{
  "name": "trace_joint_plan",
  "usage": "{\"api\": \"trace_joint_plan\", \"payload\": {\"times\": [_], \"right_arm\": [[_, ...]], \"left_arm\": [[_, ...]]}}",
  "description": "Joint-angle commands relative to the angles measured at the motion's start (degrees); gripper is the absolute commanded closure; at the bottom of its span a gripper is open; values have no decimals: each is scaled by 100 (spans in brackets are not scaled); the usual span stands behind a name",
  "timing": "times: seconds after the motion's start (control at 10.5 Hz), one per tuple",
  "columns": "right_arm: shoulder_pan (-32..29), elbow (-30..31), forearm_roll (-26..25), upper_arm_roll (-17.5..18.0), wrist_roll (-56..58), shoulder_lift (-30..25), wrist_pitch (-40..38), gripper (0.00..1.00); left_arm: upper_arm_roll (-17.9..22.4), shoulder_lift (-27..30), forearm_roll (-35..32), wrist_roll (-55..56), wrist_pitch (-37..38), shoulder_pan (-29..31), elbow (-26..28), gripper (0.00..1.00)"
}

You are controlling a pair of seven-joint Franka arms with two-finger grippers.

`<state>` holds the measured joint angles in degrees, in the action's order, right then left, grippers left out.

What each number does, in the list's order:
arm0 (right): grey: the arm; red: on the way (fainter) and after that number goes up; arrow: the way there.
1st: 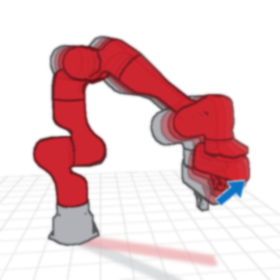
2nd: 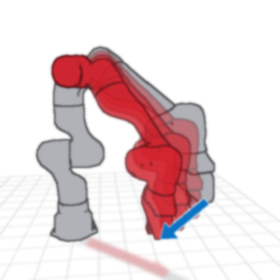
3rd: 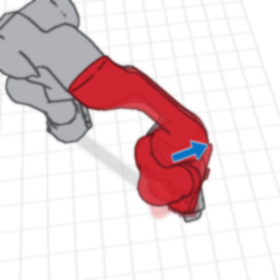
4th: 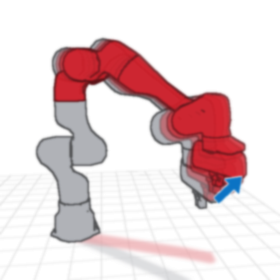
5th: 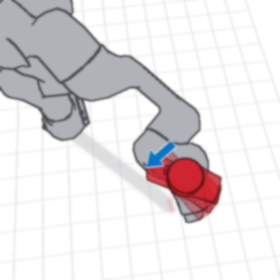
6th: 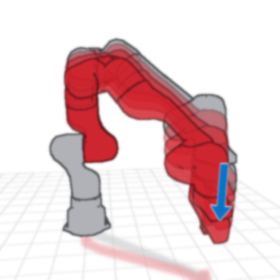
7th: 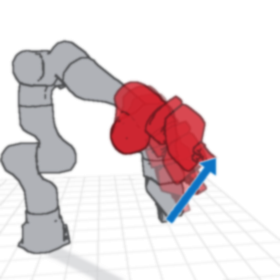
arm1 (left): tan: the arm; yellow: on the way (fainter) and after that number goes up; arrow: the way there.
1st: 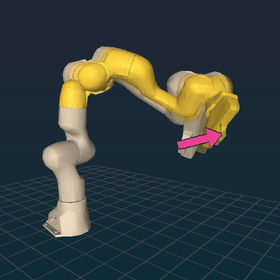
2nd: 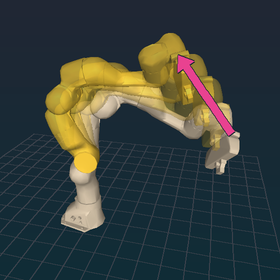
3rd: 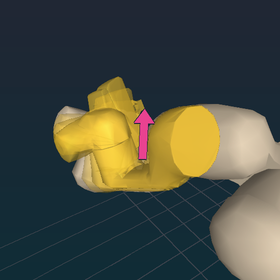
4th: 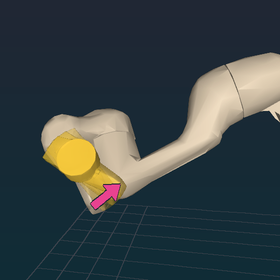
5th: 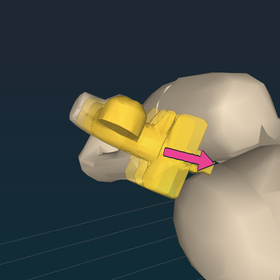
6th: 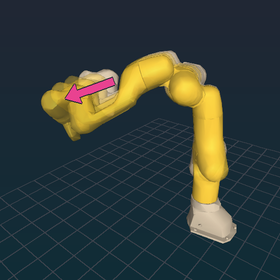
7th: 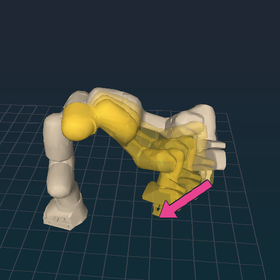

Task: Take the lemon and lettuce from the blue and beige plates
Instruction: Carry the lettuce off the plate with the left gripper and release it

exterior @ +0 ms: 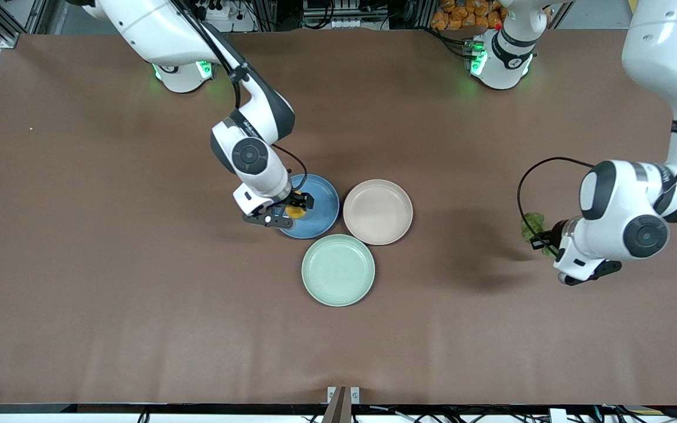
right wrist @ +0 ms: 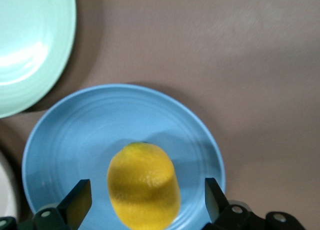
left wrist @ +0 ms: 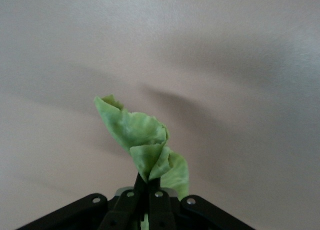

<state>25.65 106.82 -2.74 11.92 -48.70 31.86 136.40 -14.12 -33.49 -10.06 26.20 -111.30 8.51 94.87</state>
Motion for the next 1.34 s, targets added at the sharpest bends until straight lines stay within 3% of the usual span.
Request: {"api": "trace_joint_plan", "payload": {"times": [0.0, 0.19, 0.29, 0.38, 0.57, 0.86, 1.24], "right_arm": [[54, -3, -375, 91, -490, 135, 124, 0], [80, -3, -385, 109, -491, 206, 124, 0], [89, -3, -446, 109, -491, 232, 124, 0], [89, -3, -507, 109, -491, 241, 115, 10], [89, -3, -517, 109, -491, 259, 107, 38], [81, -20, -517, 109, -491, 250, 80, 65], [46, -91, -508, 117, -377, 119, -148, 71]], "left_arm": [[-73, -271, -172, 61, -111, 19, -65, 74], [-73, -255, -172, 26, -102, 19, -82, 0], [-82, -193, -172, 52, -85, 10, -126, 0], [-91, -45, -172, 52, -6, 2, -170, 0], [-126, 254, -137, 52, 318, -33, -319, 0], [-170, 964, -94, -157, 854, 10, -460, 0], [-477, 2160, -5, -273, 1479, 28, -452, 0]]}}
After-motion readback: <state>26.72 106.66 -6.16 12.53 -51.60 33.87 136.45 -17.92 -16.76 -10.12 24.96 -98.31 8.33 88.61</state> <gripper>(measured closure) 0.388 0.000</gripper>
